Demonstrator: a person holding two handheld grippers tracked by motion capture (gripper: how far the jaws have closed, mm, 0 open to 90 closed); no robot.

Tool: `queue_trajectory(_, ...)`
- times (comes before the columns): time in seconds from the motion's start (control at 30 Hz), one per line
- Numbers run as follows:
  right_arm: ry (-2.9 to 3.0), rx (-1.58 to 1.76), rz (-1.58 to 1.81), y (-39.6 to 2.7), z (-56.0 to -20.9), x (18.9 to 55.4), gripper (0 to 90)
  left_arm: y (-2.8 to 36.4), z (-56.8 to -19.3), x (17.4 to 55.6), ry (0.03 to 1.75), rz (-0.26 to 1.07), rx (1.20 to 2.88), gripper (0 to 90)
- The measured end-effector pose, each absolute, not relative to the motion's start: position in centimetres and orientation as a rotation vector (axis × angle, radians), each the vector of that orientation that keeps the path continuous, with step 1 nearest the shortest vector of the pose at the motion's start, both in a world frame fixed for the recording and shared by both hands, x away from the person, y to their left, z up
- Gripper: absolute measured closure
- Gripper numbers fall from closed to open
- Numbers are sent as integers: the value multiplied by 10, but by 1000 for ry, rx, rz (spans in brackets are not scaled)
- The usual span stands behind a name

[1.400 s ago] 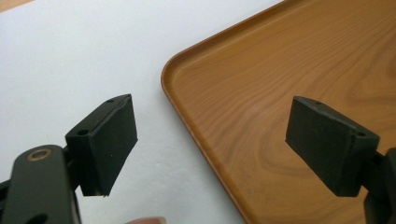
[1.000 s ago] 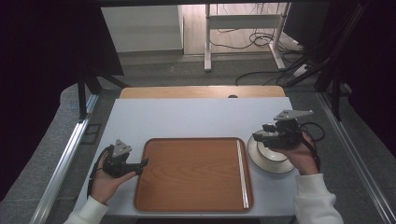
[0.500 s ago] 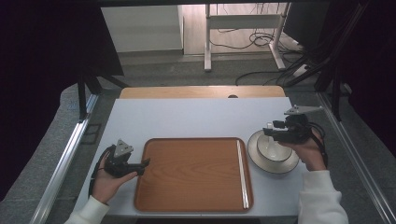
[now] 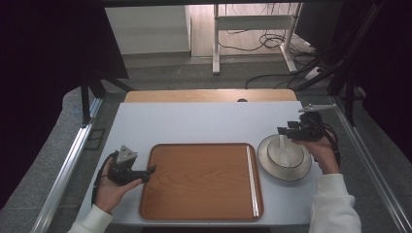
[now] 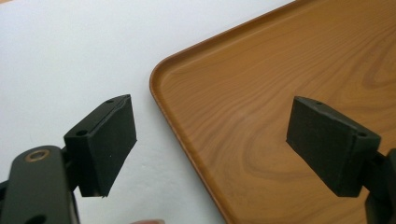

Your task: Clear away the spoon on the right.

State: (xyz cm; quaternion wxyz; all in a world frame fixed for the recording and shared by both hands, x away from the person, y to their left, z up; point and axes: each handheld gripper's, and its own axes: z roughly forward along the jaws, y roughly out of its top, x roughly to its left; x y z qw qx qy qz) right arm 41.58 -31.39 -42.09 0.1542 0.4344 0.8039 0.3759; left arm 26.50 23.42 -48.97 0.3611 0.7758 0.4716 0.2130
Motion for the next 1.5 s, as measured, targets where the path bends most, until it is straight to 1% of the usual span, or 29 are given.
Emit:
queue_trajectory(0.6,2356,1362,1004,-313,-445,436,469,237,-491,263,1220,549,2000,152)
queue_trajectory(0.7,2370,1379,996,-313,-450,438,509,237,-491,263,1219,550,2002,152)
queue_trajectory(0.87,2375,1421,1035,-313,-454,441,656,238,-491,262,1222,547,2004,153)
queue_trajectory(0.9,2373,1430,1052,-313,-454,441,670,238,-491,262,1221,544,2009,152)
queue_trajectory(1.2,2352,1441,1093,-315,-449,439,750,238,-492,263,1220,542,2018,152)
queue_trajectory(1.37,2341,1421,1128,-316,-443,436,835,238,-491,263,1220,547,2016,152)
queue_trajectory(1.5,2334,1401,1136,-318,-438,433,842,239,-492,263,1223,546,2018,152)
